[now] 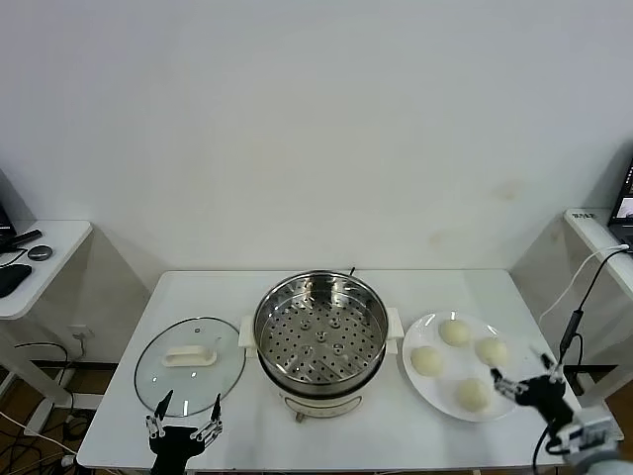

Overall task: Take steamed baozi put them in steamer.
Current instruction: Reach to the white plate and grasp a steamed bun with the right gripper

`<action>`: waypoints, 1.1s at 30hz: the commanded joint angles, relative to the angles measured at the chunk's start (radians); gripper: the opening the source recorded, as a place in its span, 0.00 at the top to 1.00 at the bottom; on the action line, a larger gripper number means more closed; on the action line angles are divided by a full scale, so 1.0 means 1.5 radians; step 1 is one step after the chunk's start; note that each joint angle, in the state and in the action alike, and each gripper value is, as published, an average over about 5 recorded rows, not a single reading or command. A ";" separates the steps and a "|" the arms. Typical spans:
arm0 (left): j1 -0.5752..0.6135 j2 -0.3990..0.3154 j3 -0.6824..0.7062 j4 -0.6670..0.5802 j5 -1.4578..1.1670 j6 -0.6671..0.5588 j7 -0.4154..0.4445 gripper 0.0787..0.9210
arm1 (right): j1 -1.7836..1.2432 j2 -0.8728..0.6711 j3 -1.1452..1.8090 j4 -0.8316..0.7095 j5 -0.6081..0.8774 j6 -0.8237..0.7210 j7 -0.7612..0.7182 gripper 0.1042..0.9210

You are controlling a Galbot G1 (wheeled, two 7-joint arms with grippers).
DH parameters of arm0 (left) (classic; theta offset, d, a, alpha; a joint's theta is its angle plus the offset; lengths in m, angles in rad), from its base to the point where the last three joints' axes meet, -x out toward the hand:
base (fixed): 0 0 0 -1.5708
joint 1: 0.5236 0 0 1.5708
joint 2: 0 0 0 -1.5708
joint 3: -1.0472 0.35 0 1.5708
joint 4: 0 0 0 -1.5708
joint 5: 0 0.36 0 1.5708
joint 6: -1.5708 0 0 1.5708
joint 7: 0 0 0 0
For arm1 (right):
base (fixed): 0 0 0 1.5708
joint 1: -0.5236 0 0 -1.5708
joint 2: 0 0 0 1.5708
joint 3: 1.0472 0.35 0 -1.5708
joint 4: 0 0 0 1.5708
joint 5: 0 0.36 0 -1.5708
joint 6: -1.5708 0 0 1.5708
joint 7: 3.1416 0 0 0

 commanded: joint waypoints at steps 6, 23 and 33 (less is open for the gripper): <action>-0.013 -0.004 0.002 0.013 0.000 0.001 0.000 0.12 | 0.320 -0.362 -0.126 -0.183 -0.291 -0.033 -0.462 0.12; -0.015 -0.008 0.006 0.030 -0.009 0.003 0.000 0.12 | 0.911 -0.268 -0.769 -0.544 -0.381 0.150 -0.647 0.12; -0.022 -0.012 -0.002 0.034 -0.012 0.006 0.003 0.12 | 0.911 -0.156 -0.777 -0.616 -0.465 0.203 -0.674 0.12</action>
